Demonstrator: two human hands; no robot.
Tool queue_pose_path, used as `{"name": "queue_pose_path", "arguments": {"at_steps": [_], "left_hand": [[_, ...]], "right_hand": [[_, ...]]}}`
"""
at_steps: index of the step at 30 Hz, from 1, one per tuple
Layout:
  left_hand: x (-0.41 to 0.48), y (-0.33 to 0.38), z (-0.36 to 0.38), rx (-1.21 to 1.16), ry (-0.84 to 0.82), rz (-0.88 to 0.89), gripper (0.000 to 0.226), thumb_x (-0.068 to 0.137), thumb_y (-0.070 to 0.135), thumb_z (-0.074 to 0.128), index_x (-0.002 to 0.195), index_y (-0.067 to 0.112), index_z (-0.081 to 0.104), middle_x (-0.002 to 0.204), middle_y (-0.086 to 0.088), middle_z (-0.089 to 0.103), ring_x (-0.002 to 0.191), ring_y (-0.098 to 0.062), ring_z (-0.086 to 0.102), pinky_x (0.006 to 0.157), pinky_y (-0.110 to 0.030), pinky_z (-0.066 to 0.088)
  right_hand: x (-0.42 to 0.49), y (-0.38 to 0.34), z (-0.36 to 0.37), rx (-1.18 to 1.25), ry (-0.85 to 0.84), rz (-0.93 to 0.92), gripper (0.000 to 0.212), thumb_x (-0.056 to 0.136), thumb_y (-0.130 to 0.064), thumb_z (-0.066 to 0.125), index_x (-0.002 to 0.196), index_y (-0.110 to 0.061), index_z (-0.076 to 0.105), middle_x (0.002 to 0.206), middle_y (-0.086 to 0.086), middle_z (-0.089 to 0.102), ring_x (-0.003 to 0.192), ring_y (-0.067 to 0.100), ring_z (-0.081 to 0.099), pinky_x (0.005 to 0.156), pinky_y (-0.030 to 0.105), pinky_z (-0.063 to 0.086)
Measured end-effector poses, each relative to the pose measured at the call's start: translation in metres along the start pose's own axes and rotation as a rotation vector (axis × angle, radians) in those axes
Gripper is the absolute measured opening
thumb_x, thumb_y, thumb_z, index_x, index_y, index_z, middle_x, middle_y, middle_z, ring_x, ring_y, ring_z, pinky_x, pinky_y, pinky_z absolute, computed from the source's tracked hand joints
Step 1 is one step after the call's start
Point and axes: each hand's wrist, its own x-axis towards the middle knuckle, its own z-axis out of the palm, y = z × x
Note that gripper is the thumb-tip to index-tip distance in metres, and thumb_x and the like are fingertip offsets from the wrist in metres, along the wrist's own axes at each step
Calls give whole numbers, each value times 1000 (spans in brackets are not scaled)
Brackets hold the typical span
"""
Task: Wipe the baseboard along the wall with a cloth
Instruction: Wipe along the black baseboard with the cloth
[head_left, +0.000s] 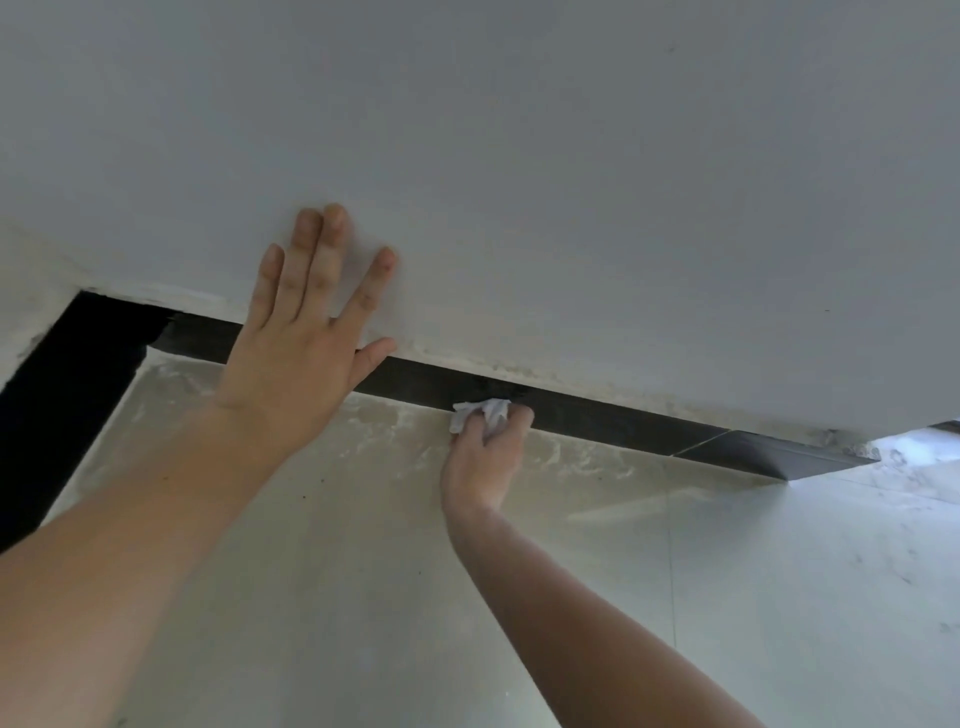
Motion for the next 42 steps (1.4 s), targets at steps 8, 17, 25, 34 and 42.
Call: {"name": "queue_pose_path", "arguments": {"at_steps": [8, 17, 25, 34, 42], "left_hand": [[-4, -14, -5, 23, -7, 60, 68, 97, 49, 30, 153, 21, 0, 153, -8, -27, 144, -26, -15, 117, -46, -2], [0, -23, -7, -2, -4, -20, 68, 96, 44, 29, 150, 20, -6, 154, -17, -7, 141, -24, -24, 115, -41, -10], [-3, -25, -7, 3, -18, -12, 68, 98, 44, 30, 150, 24, -11, 154, -13, -9, 140, -21, -24, 116, -44, -7], [-25, -44, -11, 52, -26, -108, 67, 98, 45, 26, 151, 15, -5, 155, -18, -4, 144, -27, -13, 116, -42, -7], [-31, -53, -9, 60, -87, -125, 58, 101, 36, 26, 152, 17, 4, 157, -15, -5, 145, -26, -6, 116, -41, -7]], "right_hand": [[-8, -6, -37, -416, -486, -250, 18, 93, -17, 43, 86, -33, 39, 63, -14, 56, 53, 4, 47, 49, 22, 37], [28, 4, -63, -740, -269, -574, 9, 95, -18, 39, 95, -27, 37, 88, -6, 65, 68, 27, 58, 59, 35, 46], [9, -3, 8, -937, -536, -694, 22, 96, -19, 39, 117, -15, 43, 106, 12, 57, 79, 39, 60, 61, 37, 45], [8, -16, -28, -1035, -609, -1141, 19, 79, -26, 47, 96, -26, 55, 67, -1, 56, 43, 21, 52, 43, 18, 24], [34, -24, 2, -1362, -541, -1343, 37, 54, -15, 81, 90, -15, 73, 64, 1, 59, 33, 18, 46, 39, 19, 19]]}}
